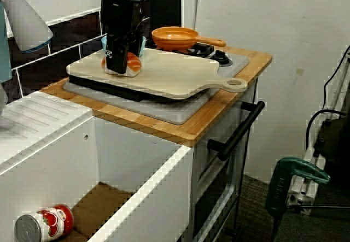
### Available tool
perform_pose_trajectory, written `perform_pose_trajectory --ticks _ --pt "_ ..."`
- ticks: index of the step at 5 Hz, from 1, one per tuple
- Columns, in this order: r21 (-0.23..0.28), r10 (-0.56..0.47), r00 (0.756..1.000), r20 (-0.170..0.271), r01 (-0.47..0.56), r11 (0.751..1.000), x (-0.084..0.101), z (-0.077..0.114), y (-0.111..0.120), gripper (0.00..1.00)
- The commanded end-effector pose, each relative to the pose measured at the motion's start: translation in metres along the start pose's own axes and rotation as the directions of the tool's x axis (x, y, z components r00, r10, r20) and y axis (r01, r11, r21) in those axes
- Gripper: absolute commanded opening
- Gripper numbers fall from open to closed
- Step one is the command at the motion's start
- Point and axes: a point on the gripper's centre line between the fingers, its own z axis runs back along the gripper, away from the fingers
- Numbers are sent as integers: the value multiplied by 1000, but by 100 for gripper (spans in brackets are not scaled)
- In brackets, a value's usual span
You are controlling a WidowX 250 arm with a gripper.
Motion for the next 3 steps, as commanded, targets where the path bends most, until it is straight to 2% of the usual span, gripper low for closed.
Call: perform_pose_trajectory --ticks 1,3 --pt "-8 -11 996 89 12 1000 8 40 3 0" --pt "-34 -19 995 99 23 999 4 55 -3 0"
